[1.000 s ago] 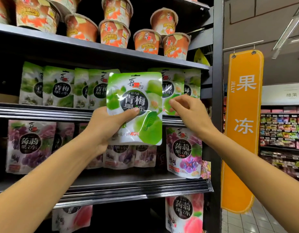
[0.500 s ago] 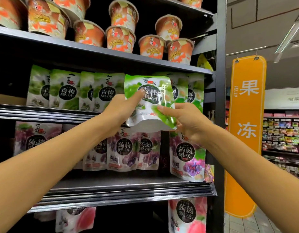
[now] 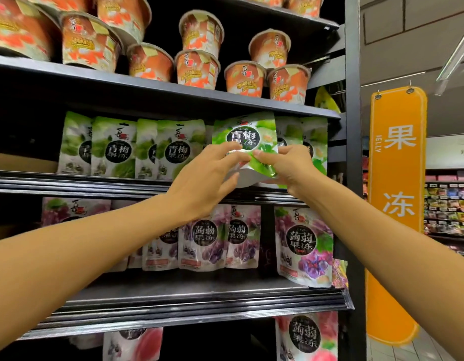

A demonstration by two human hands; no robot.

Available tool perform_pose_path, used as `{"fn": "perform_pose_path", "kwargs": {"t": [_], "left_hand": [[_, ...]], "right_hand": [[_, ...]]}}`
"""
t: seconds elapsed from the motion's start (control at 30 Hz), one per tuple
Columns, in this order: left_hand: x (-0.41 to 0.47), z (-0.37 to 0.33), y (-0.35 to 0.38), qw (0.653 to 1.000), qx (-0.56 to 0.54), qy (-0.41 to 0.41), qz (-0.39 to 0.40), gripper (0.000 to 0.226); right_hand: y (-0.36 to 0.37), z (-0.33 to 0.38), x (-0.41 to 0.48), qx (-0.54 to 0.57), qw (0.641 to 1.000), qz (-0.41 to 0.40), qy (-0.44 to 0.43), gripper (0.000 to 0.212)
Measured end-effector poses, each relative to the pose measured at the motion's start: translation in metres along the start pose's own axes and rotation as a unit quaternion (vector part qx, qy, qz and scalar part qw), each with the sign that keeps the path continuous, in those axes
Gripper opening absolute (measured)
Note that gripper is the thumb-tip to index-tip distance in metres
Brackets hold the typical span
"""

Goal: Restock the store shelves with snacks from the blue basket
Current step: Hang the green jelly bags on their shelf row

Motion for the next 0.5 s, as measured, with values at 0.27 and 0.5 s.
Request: {"fn": "perform_pose_path", "kwargs": {"t": [0.27, 0.5], "left_hand": [[0.006, 0.015, 0.006, 0.999, -0.005, -0.035, -0.025, 0.053], [-0.006, 0.017, 0.018, 0.998, 0.029, -0.044, -0.02, 0.047]], "right_hand": [[0.001, 0.004, 0.01, -0.105, 0.981, -0.161, -0.031, 0.05], [0.001, -0.013, 0.009, -0.146, 0.981, -0.119, -0.049, 0.06]]}}
Point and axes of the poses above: each hand's wrist, its own x-axis towards the middle knuckle, its own y-axis out of the palm, z = x × y, the point moved 7 cm from there along x, towards the middle knuckle, and after that the axes turned 14 degrees about -x, right-handed, at the moved point
